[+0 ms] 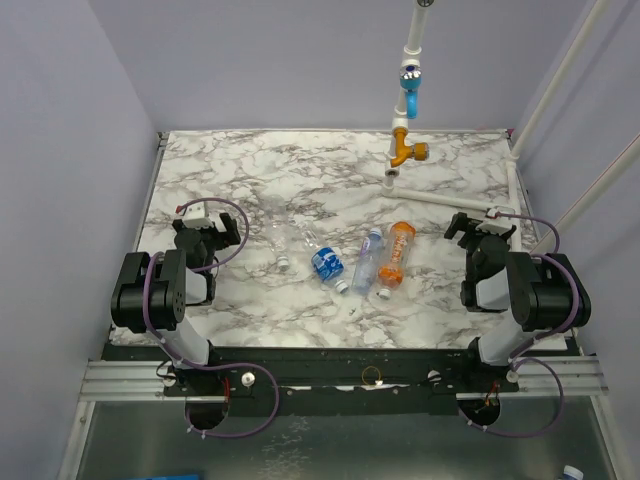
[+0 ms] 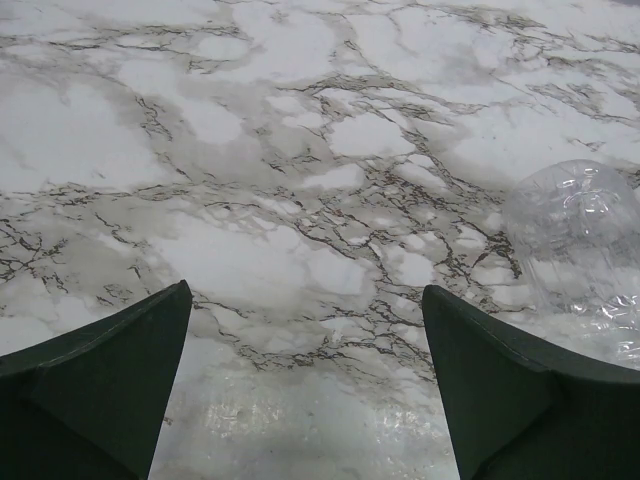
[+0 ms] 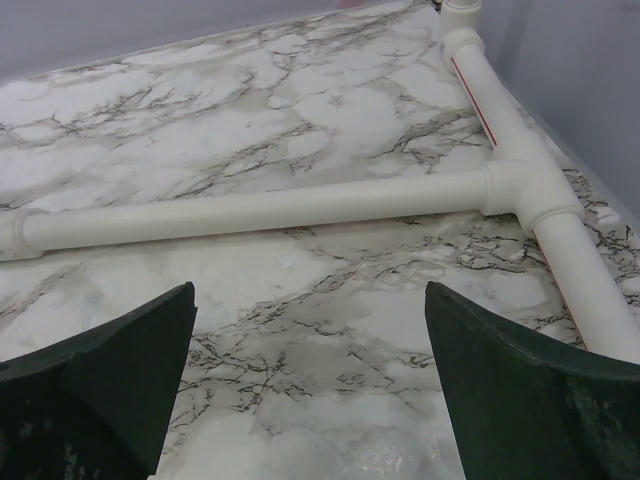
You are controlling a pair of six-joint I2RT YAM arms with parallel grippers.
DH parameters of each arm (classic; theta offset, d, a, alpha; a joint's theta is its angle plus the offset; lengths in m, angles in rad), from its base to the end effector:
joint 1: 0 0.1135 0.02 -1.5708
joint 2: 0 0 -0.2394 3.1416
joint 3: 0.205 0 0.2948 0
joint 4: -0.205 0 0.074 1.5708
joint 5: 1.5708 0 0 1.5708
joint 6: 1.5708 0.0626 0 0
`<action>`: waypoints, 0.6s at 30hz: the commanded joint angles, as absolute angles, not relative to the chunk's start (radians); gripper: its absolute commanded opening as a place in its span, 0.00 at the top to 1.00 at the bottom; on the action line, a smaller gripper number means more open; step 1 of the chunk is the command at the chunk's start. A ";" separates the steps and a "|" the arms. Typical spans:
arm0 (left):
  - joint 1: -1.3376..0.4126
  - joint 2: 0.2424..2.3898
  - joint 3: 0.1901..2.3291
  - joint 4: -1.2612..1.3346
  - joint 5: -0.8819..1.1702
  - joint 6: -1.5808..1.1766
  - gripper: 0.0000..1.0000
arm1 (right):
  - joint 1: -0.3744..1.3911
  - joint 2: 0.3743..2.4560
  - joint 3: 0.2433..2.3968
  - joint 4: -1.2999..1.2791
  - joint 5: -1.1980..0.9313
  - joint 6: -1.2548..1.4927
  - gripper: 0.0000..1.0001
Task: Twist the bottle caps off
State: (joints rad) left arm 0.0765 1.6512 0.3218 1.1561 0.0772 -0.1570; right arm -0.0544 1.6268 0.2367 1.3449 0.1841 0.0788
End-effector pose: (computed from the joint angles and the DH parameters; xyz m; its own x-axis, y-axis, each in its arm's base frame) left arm 0.3004 0.0182 0.0627 -0.1697 -0.1694 -0.9708 -0.0273 0.9856 -0.1671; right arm 0.2787 -0.0267 0.0733 -0.0264 0.0789 -0.9965 0.2389 0.9685 0.0704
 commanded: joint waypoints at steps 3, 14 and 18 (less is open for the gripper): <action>0.074 1.653 0.334 1.150 0.058 -0.156 0.01 | -0.062 1.638 0.223 1.379 0.169 0.074 0.00; 0.075 1.602 0.366 1.064 0.107 -0.132 0.01 | -0.062 1.389 0.296 1.035 0.300 0.131 0.00; 0.075 1.488 0.560 0.643 0.168 -0.094 0.01 | -0.063 1.287 0.438 0.716 0.203 0.297 0.00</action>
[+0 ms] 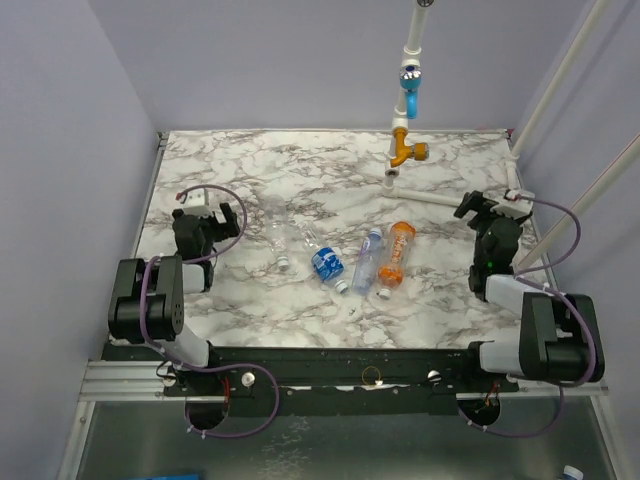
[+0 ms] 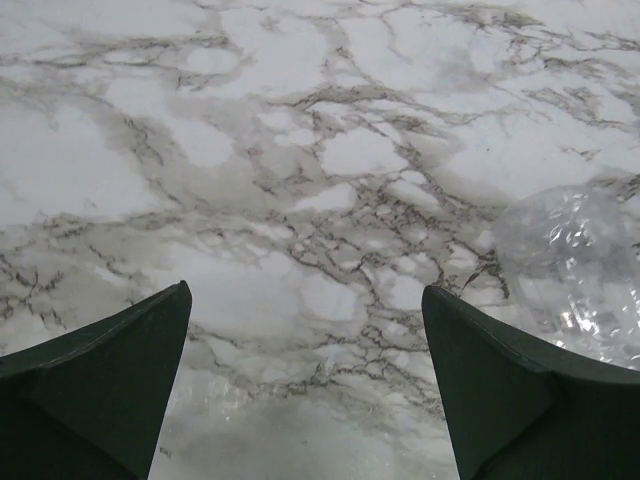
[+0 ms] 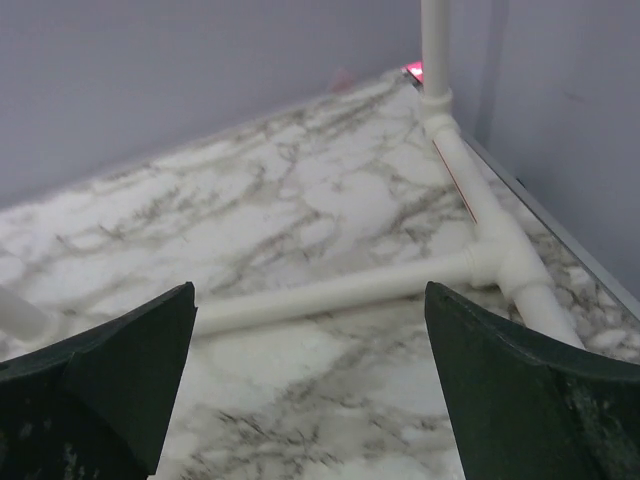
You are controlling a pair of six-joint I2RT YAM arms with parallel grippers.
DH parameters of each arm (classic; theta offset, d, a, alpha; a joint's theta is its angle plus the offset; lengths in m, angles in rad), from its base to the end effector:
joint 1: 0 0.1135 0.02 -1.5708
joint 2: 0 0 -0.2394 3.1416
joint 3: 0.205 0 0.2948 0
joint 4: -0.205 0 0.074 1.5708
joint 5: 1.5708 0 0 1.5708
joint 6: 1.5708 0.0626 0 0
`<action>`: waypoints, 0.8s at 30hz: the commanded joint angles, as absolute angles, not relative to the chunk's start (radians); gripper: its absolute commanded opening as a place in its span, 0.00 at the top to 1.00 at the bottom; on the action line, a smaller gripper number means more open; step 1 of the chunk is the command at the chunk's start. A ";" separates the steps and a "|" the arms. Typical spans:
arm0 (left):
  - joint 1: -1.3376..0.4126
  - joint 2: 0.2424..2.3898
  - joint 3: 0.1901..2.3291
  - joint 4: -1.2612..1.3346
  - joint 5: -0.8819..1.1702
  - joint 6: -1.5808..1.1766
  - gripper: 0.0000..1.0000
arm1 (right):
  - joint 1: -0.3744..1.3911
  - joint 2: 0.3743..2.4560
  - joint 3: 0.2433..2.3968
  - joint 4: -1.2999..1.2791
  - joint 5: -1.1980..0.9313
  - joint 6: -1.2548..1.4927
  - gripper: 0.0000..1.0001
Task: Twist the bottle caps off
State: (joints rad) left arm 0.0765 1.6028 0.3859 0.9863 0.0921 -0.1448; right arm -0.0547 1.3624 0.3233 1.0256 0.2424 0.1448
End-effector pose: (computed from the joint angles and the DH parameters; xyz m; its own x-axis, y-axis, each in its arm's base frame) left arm 0.3162 0.0185 0.0717 -0.2274 -0.1615 -0.9603 -0.0198 0.9867 -0.1613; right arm 0.3020 -0.0316 0.1275 0.0289 0.1387 -0.9899 0.2916 0.9461 0.1411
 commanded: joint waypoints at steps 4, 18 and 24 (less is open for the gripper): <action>0.077 1.469 0.726 0.284 0.282 0.045 0.01 | -0.063 1.267 0.494 0.666 -0.035 0.533 0.00; 0.097 1.357 0.992 -0.454 0.679 0.577 0.01 | 0.271 1.184 0.644 0.208 -0.074 0.368 0.00; 0.096 1.358 1.074 -0.578 0.657 0.768 0.01 | 0.519 1.222 0.658 0.156 0.111 0.336 0.00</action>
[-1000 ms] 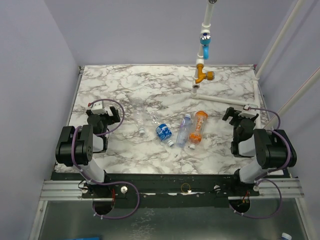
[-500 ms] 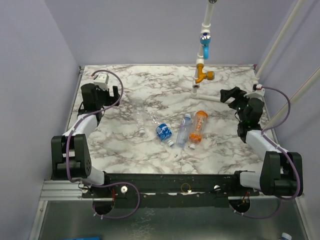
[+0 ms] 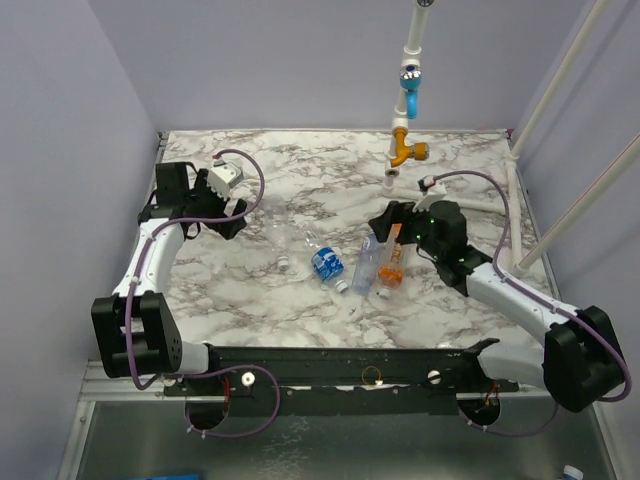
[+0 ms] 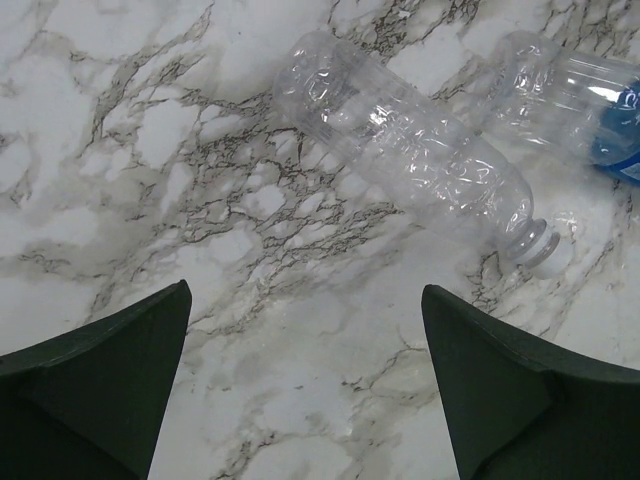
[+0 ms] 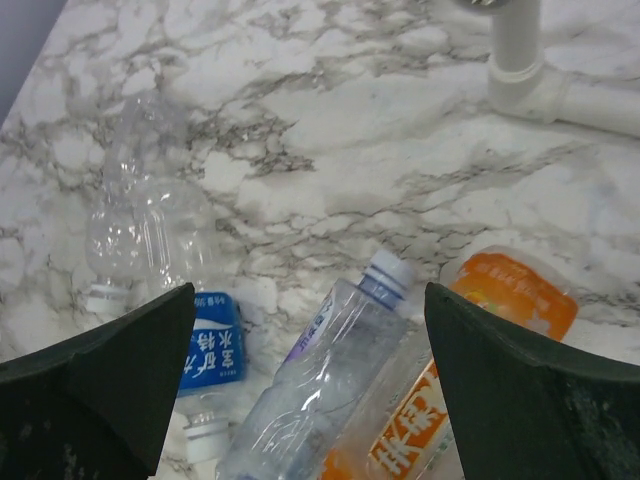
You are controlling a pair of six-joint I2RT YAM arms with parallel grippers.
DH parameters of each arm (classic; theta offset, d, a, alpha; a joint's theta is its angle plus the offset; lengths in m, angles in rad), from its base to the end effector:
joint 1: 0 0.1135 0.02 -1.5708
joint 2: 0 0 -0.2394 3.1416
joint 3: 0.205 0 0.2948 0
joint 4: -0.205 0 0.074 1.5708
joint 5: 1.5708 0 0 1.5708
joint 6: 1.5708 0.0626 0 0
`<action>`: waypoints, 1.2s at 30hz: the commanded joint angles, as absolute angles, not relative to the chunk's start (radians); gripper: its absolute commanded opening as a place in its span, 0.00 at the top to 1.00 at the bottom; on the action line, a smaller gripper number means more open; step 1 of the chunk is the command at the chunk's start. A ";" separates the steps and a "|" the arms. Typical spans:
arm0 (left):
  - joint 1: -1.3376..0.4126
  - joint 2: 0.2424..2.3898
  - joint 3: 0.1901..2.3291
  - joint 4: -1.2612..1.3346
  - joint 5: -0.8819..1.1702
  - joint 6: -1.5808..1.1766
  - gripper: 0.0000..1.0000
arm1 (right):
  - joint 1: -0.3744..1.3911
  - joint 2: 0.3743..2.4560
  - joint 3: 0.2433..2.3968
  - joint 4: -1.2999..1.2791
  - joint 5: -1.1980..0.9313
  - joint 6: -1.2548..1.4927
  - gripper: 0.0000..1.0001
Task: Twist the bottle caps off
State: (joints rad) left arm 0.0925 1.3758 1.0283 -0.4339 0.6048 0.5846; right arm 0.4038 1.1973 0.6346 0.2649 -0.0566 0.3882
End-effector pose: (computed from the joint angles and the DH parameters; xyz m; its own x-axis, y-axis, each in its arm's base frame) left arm 0.3563 -0.0027 0.2181 -0.4049 0.4184 -0.8130 0.6588 0.7501 0.0578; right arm 0.3106 0.1366 0.1931 -0.4171 0.2328 -0.8786 -0.3070 0.8738 0.3772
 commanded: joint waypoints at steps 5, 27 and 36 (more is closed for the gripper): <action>0.101 1.394 1.072 -0.571 0.651 0.547 0.01 | 0.713 1.340 0.780 0.091 0.248 0.296 0.00; 0.294 1.410 1.129 -0.541 0.475 0.042 0.01 | 0.973 2.114 1.645 -0.180 0.253 0.204 0.13; 0.300 1.405 1.131 -0.541 0.536 0.041 0.01 | 0.973 2.260 1.753 -0.213 0.251 0.202 0.13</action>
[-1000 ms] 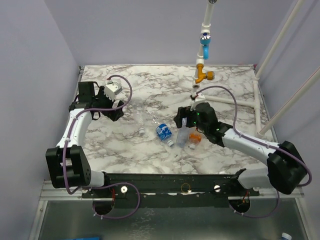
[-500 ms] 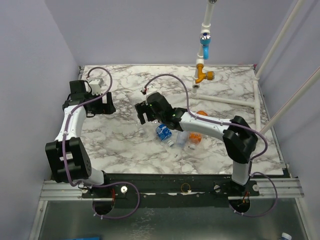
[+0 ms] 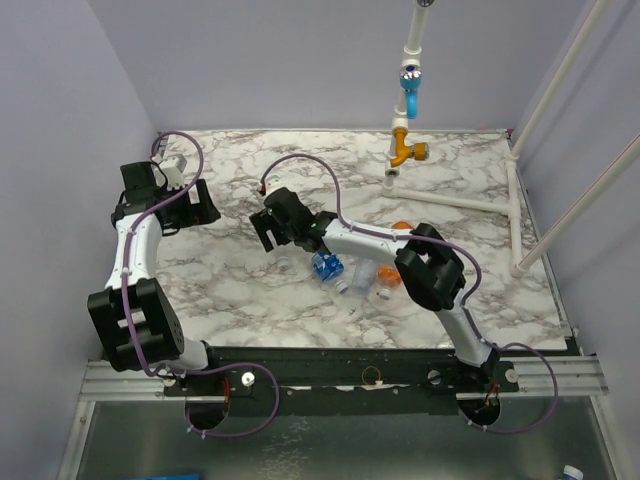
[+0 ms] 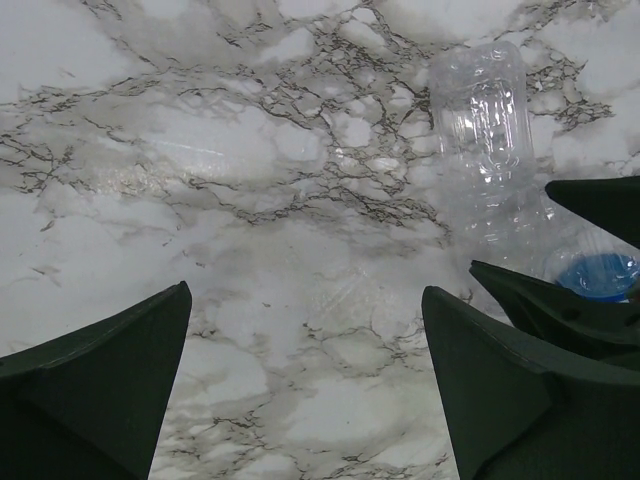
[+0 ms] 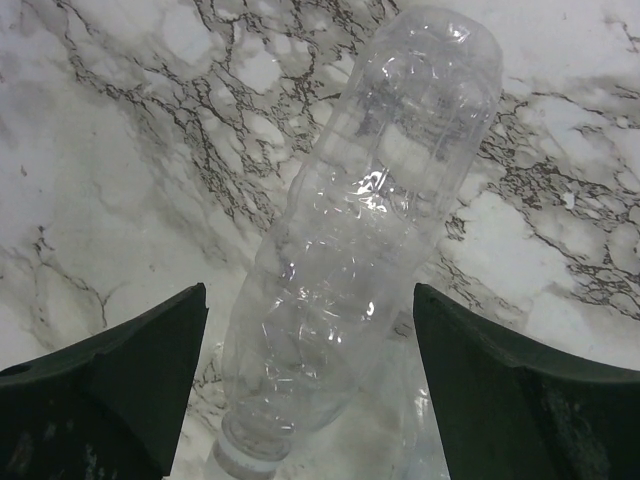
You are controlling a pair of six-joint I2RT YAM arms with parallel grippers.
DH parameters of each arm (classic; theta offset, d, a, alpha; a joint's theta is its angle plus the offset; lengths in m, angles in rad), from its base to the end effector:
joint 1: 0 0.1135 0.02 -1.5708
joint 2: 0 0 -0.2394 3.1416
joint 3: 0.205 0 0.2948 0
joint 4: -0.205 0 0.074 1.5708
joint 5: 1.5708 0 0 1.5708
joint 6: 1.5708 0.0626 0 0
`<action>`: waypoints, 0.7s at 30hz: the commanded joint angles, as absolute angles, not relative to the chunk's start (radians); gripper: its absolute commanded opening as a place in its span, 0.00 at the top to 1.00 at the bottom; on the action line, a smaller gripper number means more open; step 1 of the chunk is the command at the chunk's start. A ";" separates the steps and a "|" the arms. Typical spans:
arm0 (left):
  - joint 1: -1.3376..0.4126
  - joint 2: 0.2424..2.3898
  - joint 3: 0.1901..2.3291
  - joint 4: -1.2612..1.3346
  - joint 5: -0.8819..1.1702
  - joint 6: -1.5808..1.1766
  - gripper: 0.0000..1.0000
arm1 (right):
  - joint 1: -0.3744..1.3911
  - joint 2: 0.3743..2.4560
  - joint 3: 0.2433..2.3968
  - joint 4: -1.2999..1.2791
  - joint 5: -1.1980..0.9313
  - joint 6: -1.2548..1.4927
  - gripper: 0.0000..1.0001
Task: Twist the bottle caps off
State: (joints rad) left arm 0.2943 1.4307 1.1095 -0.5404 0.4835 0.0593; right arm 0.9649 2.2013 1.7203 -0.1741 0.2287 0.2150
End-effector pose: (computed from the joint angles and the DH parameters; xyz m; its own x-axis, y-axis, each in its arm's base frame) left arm 0.3565 0.0776 0.2182 -0.7230 -0.1643 -0.6710 0.0759 0.9465 -0.3136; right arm 0.3259 0.4455 0.1443 -0.4879 -0.3394 -0.8042 -0.6081 0.7931 0.0342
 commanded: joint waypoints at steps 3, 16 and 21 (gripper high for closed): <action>0.300 1.396 1.134 -0.541 0.553 0.040 0.01 | 0.973 2.294 1.764 -0.219 0.254 0.206 0.13; 0.299 1.320 1.155 -0.541 0.760 0.186 0.01 | 0.973 2.253 1.664 -0.150 0.225 0.207 0.44; 0.300 1.249 1.147 -0.544 0.874 0.383 0.01 | 0.971 2.121 1.600 -0.117 0.169 0.183 0.46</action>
